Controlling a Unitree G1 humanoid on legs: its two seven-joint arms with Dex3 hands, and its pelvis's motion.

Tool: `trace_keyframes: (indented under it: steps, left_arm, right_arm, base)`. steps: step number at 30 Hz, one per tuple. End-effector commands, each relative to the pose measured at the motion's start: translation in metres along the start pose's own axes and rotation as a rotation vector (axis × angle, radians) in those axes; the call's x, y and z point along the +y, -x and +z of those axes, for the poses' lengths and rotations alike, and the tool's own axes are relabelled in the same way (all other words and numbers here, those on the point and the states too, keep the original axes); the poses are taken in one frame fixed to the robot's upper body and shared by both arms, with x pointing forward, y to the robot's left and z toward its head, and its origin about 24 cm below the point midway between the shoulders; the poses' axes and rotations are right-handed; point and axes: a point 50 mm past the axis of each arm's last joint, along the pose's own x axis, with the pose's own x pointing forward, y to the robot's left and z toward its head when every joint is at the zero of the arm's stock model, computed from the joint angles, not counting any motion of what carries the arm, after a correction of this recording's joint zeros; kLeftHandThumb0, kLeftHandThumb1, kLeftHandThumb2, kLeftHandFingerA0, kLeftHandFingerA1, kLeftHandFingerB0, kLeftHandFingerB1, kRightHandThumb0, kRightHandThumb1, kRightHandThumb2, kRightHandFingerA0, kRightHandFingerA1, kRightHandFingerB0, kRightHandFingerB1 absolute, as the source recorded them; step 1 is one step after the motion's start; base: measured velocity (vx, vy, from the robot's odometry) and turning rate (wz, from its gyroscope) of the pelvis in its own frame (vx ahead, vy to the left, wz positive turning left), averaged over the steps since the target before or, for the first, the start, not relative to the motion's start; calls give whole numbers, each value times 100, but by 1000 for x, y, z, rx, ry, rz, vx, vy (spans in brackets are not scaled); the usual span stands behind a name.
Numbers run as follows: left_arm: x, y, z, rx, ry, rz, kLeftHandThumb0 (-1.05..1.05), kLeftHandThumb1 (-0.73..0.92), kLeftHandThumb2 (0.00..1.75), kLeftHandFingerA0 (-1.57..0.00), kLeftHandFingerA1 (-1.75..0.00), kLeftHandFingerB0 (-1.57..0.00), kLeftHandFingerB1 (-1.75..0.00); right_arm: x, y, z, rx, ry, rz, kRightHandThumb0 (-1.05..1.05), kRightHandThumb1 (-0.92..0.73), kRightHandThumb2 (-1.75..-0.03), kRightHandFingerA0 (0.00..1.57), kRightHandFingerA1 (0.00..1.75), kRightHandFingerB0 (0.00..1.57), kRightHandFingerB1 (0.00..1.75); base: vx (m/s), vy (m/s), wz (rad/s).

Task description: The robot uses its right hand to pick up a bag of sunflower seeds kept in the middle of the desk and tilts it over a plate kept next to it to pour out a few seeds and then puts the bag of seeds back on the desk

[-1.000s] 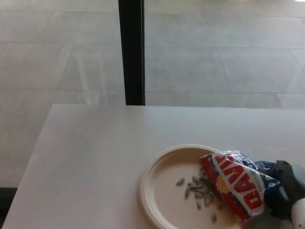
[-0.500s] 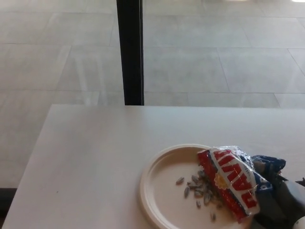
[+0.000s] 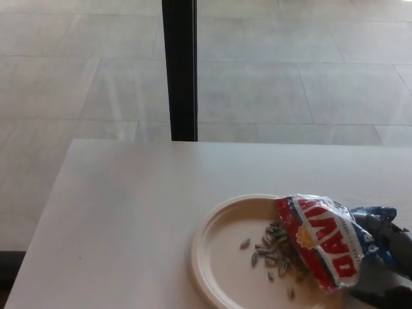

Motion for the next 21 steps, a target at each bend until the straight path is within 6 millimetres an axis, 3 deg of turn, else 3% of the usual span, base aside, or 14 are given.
trace_keyframes:
  steps: [1, 4, 9, 11, 12, 13, 14, 15, 16, 17, 18, 19, 20, 21]
  left_arm:
    - [4, 2, 0, -19, 3, 13, -81, 77, 63, -52, -53, -41, -39]
    - [5, 3, -1, -18, -4, 15, -81, 78, 63, -51, -52, -40, -38]
    - [4, 3, -2, -14, 21, 16, -78, 77, 63, -52, -54, -40, -38]
    - [5, 3, -4, -11, 25, 18, -78, 77, 63, -52, -54, -40, -38]
    - [5, 3, -4, -8, 26, 19, -79, 76, 63, -54, -54, -41, -39]
    - [6, 4, -5, -3, 24, 23, -85, 64, 102, -50, -61, -37, -52]
    - [6, 4, -5, -3, 19, 26, -85, 64, 102, -50, -61, -37, -52]
    - [5, 4, -5, -3, 23, 23, -80, 75, 63, -54, -54, -42, -39]
    - [5, 4, -5, -2, 23, 22, -80, 75, 63, -54, -54, -42, -39]
    - [5, 3, -5, 3, 14, 21, -78, 77, 63, -53, -50, -39, -38]
    - [4, 3, -6, 6, 2, 19, -79, 77, 63, -52, -50, -39, -38]
    - [3, 3, -7, 7, 4, 21, -84, 61, 82, -50, -56, -36, -45]
    - [3, 3, -7, 8, 6, 23, -84, 61, 82, -50, -56, -36, -45]
    - [3, 4, -8, 7, 5, 19, -80, 76, 63, -54, -54, -41, -40]
  right_arm:
    - [-29, 15, -5, -43, -162, 63, -56, -44, -63, 0, 0, 0, 7]
    - [-45, 22, -9, -105, -224, 12, -51, -44, -67, 0, 0, 4, 8]
    - [-75, 33, -16, -175, -353, -128, -43, -44, -73, 0, 10, 8, 36]
    - [-79, 35, -17, -179, -372, -138, -43, -44, -73, 0, 10, 8, 36]
    - [-85, 38, -19, -182, -401, -160, -39, -47, -70, 0, 1, 8, 36]
    - [-103, 47, -30, -191, -503, -232, -23, -49, -71, 0, 5, 11, 36]
    - [-116, 55, -40, -204, -595, -289, -23, -49, -71, 0, 5, 11, 36]
    - [-122, 60, -46, -191, -673, -343, -17, -53, -61, 0, 18, 17, 30]
    - [-123, 60, -46, -192, -673, -343, -17, -53, -61, 0, 18, 17, 30]
    - [-132, 67, -59, -207, -803, -394, -7, -45, -78, 0, 19, 15, 43]
    - [-143, 79, -80, -217, -962, -478, -11, -48, -68, 0, 56, 22, 46]
    - [-151, 89, -94, -238, -1071, -548, -8, -42, -81, 0, 79, 24, 57]
    - [-152, 91, -98, -246, -1100, -565, -8, -42, -81, 0, 79, 24, 57]
    - [-156, 99, -108, -240, -1167, -627, -12, -39, -81, 0, 103, 28, 69]
  base:
    - [0, 0, 0]
    - [0, 0, 0]
    - [0, 0, 0]
    - [0, 0, 0]
    - [0, 0, 0]
    - [0, 0, 0]
    - [0, 0, 0]
    - [0, 0, 0]
    - [0, 0, 0]
    - [0, 0, 0]
    - [0, 0, 0]
    - [0, 0, 0]
    - [0, 0, 0]
    - [0, 0, 0]
